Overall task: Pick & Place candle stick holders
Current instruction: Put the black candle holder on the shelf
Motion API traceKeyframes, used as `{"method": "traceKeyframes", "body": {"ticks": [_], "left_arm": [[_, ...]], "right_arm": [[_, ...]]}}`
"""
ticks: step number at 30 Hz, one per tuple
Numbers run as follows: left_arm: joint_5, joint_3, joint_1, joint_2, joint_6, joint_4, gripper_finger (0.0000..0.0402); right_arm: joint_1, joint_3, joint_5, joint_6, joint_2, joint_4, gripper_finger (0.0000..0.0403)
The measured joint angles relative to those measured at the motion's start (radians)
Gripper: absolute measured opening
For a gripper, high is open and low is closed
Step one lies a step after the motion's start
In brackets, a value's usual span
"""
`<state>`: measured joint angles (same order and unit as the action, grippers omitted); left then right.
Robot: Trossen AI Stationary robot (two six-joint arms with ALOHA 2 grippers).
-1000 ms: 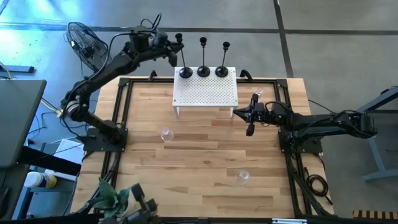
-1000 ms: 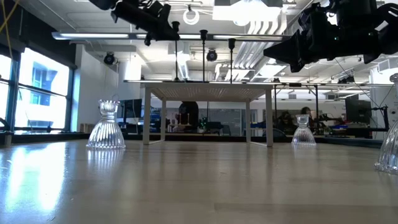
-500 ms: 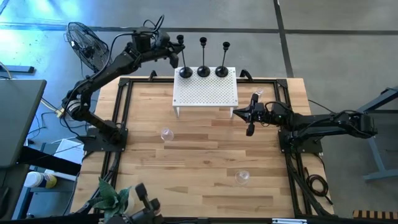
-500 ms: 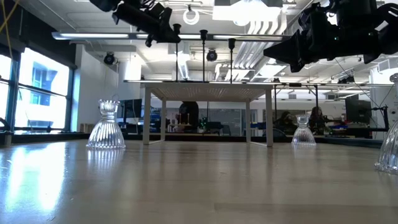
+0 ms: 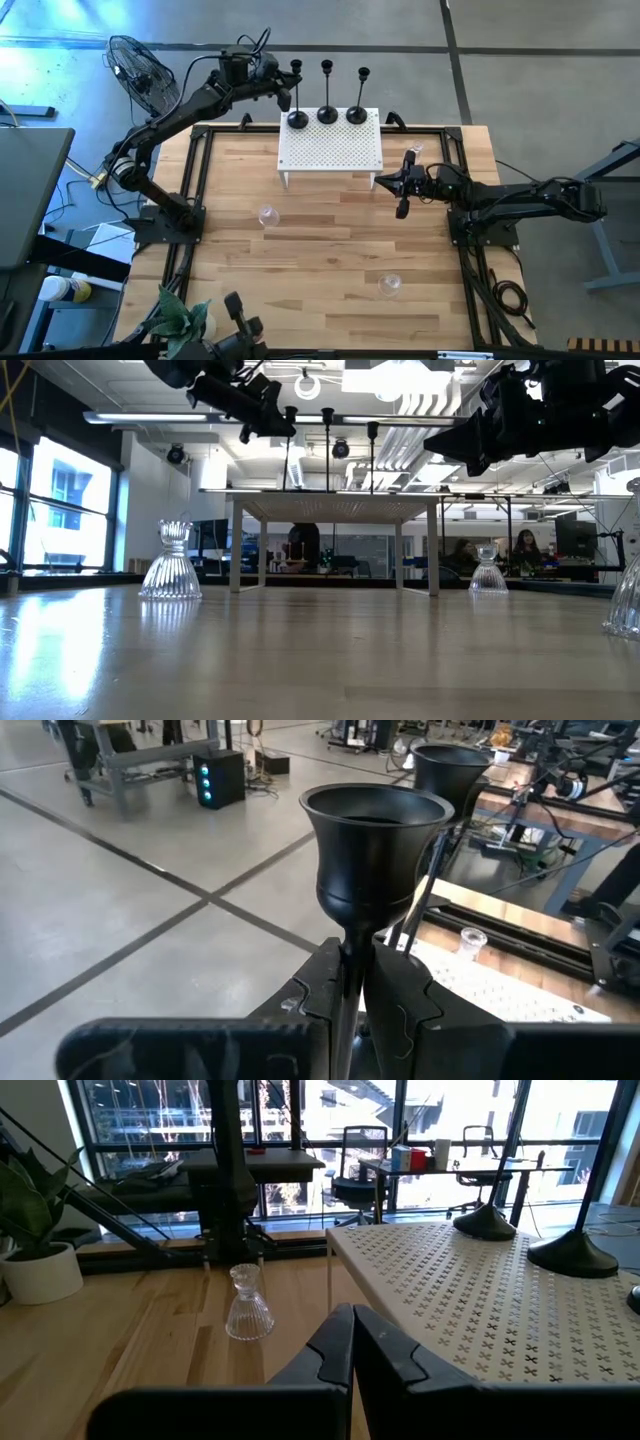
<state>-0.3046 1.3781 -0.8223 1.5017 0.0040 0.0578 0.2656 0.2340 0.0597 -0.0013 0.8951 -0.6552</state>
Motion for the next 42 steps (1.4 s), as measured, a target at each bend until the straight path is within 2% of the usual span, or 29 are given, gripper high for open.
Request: {"method": "traceKeyframes", "body": {"ticks": [26, 29, 37, 42], "left_arm": [[0.005, -0.001, 0.007, -0.001, 0.019, 0.006, 0.0036], [0.009, -0.001, 0.006, -0.01, 0.021, 0.014, 0.0057], [0.012, -0.002, 0.006, -0.053, 0.046, 0.061, 0.0155], [0.012, -0.002, 0.005, -0.09, 0.054, 0.076, 0.0188]], "right_arm": [[0.0, 0.0, 0.0, -0.003, 0.0, 0.0, 0.0002], [0.0, 0.0, 0.0, -0.001, 0.0, 0.0, 0.0001], [0.0, 0.0, 0.0, 0.0, 0.0, 0.0, 0.0002], [0.0, 0.0, 0.0, 0.004, 0.0, 0.001, 0.0001]]}}
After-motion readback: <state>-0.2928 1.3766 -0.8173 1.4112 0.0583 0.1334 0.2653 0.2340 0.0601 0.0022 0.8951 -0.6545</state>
